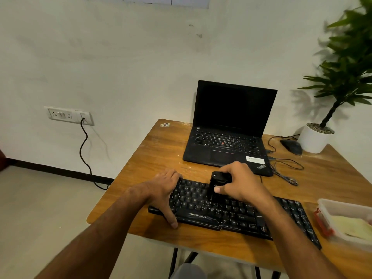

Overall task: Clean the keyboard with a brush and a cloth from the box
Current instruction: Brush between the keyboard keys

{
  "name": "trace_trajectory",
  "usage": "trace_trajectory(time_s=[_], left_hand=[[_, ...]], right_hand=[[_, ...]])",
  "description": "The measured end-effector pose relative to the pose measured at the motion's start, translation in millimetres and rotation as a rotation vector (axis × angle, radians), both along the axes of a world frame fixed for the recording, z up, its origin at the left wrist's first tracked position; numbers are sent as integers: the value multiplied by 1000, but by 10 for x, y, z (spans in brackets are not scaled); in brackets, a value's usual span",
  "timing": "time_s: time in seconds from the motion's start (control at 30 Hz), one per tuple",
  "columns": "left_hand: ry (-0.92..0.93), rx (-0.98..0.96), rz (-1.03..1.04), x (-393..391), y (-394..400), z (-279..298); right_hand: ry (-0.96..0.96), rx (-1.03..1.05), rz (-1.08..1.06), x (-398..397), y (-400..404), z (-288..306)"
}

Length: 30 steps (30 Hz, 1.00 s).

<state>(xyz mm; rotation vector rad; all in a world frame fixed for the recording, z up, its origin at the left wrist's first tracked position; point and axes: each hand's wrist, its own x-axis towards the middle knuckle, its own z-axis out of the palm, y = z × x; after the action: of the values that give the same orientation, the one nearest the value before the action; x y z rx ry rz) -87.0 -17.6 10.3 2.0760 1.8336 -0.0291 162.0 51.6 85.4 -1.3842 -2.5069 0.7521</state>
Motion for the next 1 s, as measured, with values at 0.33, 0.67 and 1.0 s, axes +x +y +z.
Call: trace_trajectory(time_s=[0.33, 0.67, 1.0], left_hand=[[27, -16, 10, 33, -1, 52], [31, -22, 25, 60, 2, 82], [26, -21, 31, 57, -5, 78]], right_hand=[[13, 78, -30, -80, -107, -7], [34, 23, 12, -274, -144, 10], [82, 75, 41, -432, -216, 19]])
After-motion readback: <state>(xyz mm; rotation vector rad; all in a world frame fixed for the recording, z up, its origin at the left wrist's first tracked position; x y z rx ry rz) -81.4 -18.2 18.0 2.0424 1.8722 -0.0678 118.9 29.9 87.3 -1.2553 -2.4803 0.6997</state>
